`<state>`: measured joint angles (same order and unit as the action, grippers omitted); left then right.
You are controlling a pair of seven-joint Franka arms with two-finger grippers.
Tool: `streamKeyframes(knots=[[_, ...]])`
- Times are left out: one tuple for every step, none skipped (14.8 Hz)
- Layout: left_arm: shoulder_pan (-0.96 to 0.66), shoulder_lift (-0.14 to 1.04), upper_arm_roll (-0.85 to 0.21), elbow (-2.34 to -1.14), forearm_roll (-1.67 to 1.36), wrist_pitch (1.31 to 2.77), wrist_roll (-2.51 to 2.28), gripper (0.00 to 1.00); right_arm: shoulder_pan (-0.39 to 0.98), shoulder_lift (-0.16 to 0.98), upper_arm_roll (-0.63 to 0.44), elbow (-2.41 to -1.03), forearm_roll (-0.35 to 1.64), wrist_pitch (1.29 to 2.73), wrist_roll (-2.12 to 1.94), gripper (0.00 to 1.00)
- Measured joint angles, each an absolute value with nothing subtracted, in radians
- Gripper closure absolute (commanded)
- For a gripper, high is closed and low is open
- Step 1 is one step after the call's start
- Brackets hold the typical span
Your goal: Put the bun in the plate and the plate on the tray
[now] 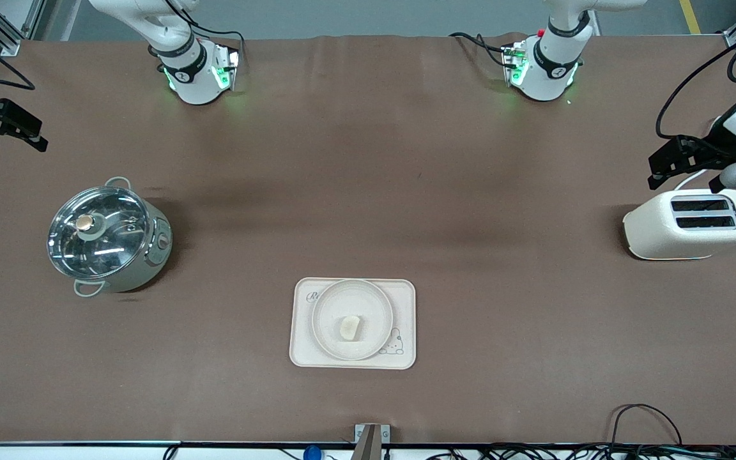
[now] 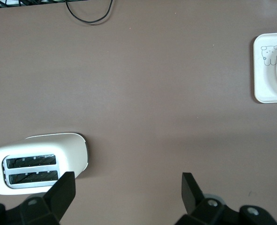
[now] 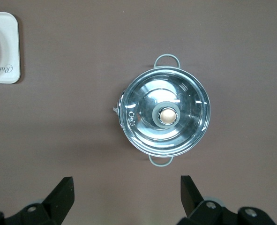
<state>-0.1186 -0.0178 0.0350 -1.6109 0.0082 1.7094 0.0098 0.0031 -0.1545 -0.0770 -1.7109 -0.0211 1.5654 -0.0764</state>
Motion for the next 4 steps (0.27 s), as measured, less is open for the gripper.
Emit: streamKeyframes(knots=[[-0.118, -0.018, 0.035, -1.611, 0.008, 1.709, 0.010, 0.00, 0.000, -0.146, -0.077, -1.701, -0.021, 1.557, -0.076, 0.00], [-0.117, -0.018, 0.035, -1.611, 0.008, 1.709, 0.010, 0.00, -0.002, -0.138, -0.077, -1.693, -0.021, 1.554, -0.076, 0.00], [-0.117, -0.018, 0.035, -1.611, 0.008, 1.709, 0.010, 0.00, -0.002, -0.132, -0.077, -1.689, -0.021, 1.553, -0.076, 0.00], [-0.116, -0.018, 0.035, -1.610, 0.008, 1.709, 0.010, 0.00, -0.002, -0.125, -0.075, -1.686, -0.021, 1.553, -0.076, 0.00]])
